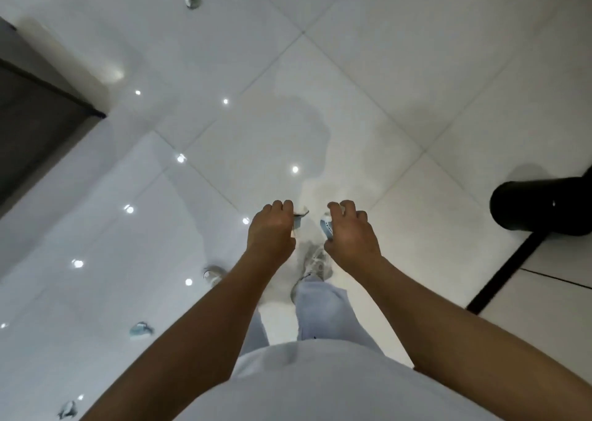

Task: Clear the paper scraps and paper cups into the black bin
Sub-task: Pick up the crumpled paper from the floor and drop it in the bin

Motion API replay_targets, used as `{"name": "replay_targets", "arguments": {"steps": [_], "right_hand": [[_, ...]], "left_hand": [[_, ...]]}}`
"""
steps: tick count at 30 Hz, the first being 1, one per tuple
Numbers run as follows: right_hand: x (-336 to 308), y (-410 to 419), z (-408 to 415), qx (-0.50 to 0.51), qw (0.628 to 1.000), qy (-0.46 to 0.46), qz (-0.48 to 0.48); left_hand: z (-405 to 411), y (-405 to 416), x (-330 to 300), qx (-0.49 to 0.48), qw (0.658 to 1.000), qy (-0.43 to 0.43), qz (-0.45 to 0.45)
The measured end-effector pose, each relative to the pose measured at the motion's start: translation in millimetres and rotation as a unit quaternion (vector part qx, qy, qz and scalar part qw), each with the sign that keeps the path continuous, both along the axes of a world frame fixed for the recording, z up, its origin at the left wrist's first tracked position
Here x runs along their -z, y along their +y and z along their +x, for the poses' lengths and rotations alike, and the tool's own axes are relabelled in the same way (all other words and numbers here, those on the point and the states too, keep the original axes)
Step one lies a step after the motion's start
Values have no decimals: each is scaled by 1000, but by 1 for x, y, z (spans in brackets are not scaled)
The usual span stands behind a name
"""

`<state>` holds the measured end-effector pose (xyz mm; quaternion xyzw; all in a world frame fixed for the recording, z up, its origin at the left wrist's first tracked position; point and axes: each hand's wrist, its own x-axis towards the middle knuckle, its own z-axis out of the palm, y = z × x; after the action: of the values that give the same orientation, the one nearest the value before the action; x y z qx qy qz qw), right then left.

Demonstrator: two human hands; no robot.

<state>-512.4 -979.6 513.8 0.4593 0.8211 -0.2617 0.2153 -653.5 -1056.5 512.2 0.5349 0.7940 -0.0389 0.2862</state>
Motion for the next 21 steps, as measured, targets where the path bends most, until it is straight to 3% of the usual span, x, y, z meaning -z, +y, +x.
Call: {"name": "replay_targets", "arguments": {"steps": [7, 21], "right_hand": [[0, 58, 133, 161, 986, -37, 12], [-1, 168, 255, 398, 917, -28, 4]], "left_hand": [[113, 116, -3, 125, 992, -19, -13], [245, 298, 1, 327, 943, -50, -31]]}}
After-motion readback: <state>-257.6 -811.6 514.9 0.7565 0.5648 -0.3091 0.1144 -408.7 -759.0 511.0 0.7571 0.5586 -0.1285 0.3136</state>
